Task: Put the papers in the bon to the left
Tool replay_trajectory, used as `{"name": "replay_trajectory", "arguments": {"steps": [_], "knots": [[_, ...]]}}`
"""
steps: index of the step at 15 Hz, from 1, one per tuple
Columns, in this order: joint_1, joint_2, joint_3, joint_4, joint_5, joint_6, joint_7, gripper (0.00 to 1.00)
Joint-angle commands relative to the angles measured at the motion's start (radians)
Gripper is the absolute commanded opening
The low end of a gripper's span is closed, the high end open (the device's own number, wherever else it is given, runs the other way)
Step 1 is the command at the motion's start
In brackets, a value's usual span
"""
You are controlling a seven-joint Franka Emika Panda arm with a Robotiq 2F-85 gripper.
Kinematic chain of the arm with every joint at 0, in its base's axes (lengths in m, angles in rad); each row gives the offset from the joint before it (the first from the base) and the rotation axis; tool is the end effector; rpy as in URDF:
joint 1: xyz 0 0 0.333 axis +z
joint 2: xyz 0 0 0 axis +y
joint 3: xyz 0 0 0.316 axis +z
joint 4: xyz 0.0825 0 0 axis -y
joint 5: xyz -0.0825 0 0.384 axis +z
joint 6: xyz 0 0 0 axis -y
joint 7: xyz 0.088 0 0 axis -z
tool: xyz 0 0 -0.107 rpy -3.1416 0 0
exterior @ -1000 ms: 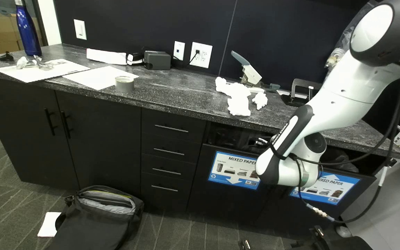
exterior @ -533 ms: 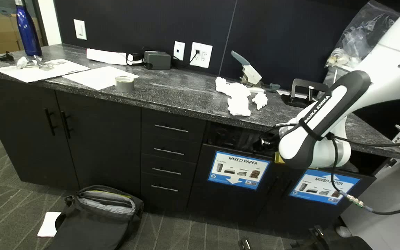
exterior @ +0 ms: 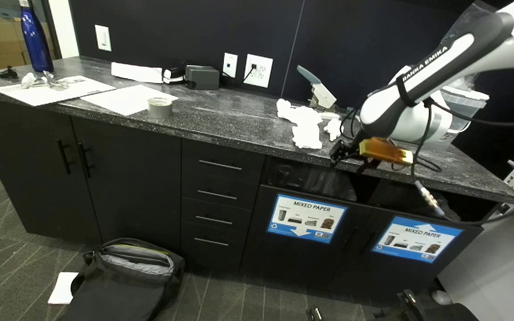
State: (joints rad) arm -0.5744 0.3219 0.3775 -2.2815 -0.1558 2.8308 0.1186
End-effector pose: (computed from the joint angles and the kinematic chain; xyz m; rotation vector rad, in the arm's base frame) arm 0.5482 -0.1011 0.2479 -3.0618 0.3159 -0.3992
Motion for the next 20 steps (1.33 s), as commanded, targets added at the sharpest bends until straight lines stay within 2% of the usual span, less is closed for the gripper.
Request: {"name": "replay_trajectory", "arguments": {"steps": [1,4,6,11,20], "knots": [[0.182,0.019,-0.176,0.250,0.166,-0.206,-0.087,1.00],[0.281,0.086,-0.298,0.452,0.209,-0.314,-0.062,1.00],[0.315,0.153,-0.342,0.571,0.248,-0.347,-0.057,1.00],[0.353,0.352,-0.380,0.835,0.340,-0.407,-0.008,1.00],[0.413,0.668,-0.486,1.252,0.295,-0.431,0.194,1.00]]}}
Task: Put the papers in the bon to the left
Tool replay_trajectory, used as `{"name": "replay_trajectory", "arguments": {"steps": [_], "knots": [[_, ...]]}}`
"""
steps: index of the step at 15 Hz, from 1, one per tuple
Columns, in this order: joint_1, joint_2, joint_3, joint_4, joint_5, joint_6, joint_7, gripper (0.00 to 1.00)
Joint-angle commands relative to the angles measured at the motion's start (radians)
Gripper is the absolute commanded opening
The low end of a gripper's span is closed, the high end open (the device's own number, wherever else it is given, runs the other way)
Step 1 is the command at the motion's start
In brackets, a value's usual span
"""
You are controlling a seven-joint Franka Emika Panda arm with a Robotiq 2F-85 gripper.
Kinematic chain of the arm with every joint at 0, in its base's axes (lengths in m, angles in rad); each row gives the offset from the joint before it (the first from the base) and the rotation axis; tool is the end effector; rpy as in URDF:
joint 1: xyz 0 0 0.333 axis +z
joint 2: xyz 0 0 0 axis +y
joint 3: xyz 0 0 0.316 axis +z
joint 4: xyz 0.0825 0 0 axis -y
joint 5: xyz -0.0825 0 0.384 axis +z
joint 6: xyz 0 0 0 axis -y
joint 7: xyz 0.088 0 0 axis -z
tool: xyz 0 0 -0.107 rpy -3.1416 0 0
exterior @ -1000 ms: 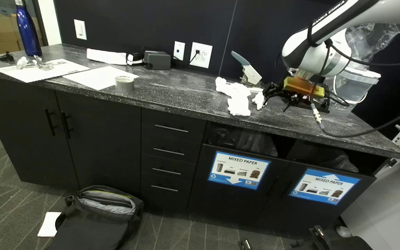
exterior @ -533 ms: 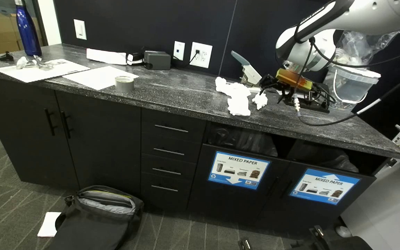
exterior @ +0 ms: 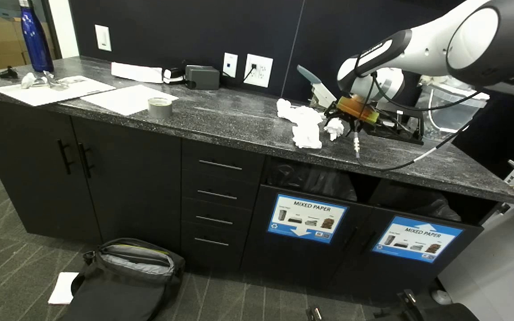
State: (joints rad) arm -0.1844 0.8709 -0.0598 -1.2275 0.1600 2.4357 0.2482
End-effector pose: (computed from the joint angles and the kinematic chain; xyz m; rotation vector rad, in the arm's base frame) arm 0.7668 -0.1759 0.2803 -2.8953 0.8442 -0.5156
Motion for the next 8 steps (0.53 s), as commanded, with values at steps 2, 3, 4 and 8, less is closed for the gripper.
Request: {"name": "replay_trajectory", "arguments": {"steps": [2,3,4,8], "knots": [[0.032,0.180,-0.075,0.282,-0.041,-0.026,0.092,1.00],[0.034,0.206,-0.086,0.323,-0.055,-0.034,0.099,1.00],[0.037,0.234,-0.096,0.361,-0.068,-0.035,0.107,1.00],[0.029,0.330,-0.110,0.505,-0.111,-0.097,0.103,0.71]]}}
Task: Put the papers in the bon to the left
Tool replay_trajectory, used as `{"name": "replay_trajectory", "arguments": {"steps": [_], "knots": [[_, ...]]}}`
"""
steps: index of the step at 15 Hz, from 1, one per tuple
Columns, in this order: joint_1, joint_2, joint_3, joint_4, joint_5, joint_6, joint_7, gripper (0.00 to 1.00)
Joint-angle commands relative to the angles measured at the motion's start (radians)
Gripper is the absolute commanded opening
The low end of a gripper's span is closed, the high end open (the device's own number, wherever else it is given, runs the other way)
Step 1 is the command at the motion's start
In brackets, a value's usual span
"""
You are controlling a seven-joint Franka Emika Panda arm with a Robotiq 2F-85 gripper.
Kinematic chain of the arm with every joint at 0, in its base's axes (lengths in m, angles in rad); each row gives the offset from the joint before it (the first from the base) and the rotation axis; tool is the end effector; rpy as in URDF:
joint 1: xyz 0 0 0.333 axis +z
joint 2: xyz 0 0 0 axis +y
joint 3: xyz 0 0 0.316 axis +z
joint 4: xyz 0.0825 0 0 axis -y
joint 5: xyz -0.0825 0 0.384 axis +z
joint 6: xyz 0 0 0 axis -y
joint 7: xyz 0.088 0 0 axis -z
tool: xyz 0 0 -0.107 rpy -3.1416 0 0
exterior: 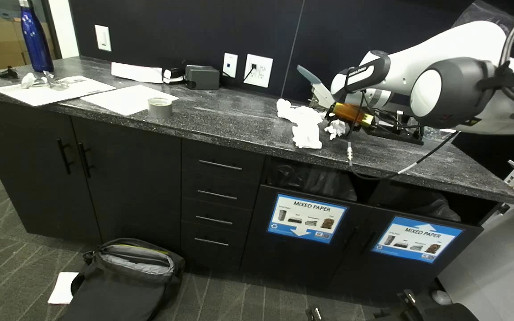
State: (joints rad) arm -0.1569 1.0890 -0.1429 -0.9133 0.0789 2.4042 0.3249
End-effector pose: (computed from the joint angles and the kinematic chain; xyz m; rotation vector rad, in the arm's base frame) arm 0.8023 -0.1912 0.2606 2.9145 -0.8535 0.6324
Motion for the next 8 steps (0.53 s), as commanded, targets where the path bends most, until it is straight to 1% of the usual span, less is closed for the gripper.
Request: {"name": "replay_trajectory", "arguments": {"steps": [1,2,4,5,7,8], "knots": [[-0.002,0.131,-0.027,0.225,-0.037,-0.090,0.024,0.64],[-0.005,0.152,-0.032,0.268,-0.045,-0.123,0.017,0.54],[-0.003,0.172,-0.042,0.319,-0.061,-0.176,0.014,0.40],[-0.002,0.166,-0.041,0.318,-0.077,-0.193,0.014,0.32],[-0.004,0.165,-0.045,0.333,-0.107,-0.268,-0.009,0.17],[-0.002,0.149,-0.046,0.314,-0.109,-0.294,-0.032,0.14]]}}
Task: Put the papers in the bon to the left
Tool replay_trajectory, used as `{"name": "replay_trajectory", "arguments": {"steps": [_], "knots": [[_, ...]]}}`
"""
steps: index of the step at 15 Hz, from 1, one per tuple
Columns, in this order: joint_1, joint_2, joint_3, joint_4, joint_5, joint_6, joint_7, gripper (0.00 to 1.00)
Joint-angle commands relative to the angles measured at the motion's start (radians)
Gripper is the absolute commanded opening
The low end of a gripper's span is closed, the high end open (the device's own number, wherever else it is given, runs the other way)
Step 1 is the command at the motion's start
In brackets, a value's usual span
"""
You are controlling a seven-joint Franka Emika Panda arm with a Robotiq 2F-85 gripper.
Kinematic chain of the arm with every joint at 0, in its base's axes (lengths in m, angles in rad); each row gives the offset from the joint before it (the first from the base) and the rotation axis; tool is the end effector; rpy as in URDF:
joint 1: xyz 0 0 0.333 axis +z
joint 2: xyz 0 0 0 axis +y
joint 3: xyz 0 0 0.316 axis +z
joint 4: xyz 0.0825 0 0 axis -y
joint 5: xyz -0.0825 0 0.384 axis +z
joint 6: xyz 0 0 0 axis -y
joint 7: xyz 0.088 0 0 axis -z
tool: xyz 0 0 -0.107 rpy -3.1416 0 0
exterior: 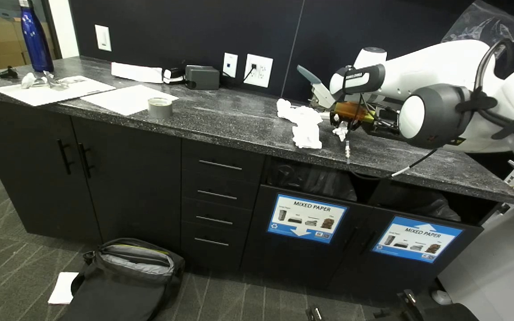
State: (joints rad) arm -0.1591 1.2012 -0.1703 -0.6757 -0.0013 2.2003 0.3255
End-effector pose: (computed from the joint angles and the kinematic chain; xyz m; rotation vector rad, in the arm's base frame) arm 0.8106 -0.1935 0.2647 2.8595 -0.7602 0.5018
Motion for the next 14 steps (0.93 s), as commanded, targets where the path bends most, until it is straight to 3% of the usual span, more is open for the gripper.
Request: {"name": "replay_trajectory", "arguments": {"steps": [1,4,5,7,14], "knots": [[-0.002,0.022,-0.012,0.062,-0.034,-0.120,-0.054,0.13],[-0.020,-0.034,0.007,-0.004,-0.027,-0.211,-0.149,0.07],[-0.026,-0.049,0.006,-0.027,-0.027,-0.231,-0.180,0.11],[-0.035,-0.086,0.004,-0.086,-0.027,-0.259,-0.230,0.12],[-0.051,-0.275,0.020,-0.403,-0.015,-0.247,-0.383,0.12]]}}
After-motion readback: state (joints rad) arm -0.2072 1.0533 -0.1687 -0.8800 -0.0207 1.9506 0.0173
